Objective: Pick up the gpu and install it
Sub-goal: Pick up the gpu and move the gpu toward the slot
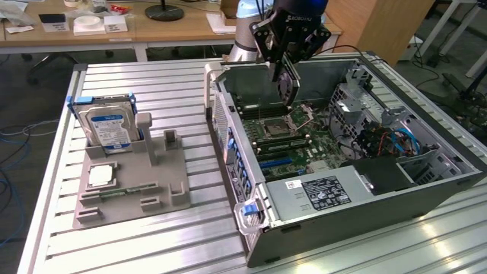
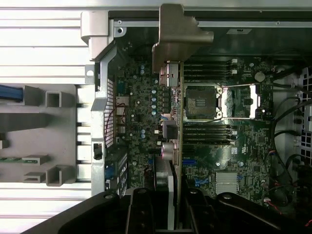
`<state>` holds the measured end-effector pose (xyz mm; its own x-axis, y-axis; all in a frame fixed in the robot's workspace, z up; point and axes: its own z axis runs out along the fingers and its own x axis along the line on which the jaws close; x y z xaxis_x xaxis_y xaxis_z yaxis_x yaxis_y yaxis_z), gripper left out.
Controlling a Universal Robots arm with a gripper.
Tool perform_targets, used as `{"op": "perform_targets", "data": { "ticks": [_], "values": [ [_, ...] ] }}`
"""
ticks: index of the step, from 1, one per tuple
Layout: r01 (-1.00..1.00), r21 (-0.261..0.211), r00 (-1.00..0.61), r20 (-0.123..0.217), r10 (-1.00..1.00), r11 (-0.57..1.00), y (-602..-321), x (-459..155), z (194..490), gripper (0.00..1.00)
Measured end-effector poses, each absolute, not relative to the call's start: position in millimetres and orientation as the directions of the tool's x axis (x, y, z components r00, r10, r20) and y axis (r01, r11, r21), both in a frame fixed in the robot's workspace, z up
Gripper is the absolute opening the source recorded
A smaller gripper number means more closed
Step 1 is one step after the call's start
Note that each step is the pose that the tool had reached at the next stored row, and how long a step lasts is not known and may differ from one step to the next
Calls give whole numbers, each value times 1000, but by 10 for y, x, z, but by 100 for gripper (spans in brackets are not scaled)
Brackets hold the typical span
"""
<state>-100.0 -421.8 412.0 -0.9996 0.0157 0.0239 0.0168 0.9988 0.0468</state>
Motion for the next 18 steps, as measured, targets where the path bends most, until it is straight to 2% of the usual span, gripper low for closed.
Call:
{"op": "perform_targets", "data": {
  "ticks": [18],
  "values": [
    [17, 47, -1000, 24, 16, 999, -4218, -702, 4117, 28]
  ]
}}
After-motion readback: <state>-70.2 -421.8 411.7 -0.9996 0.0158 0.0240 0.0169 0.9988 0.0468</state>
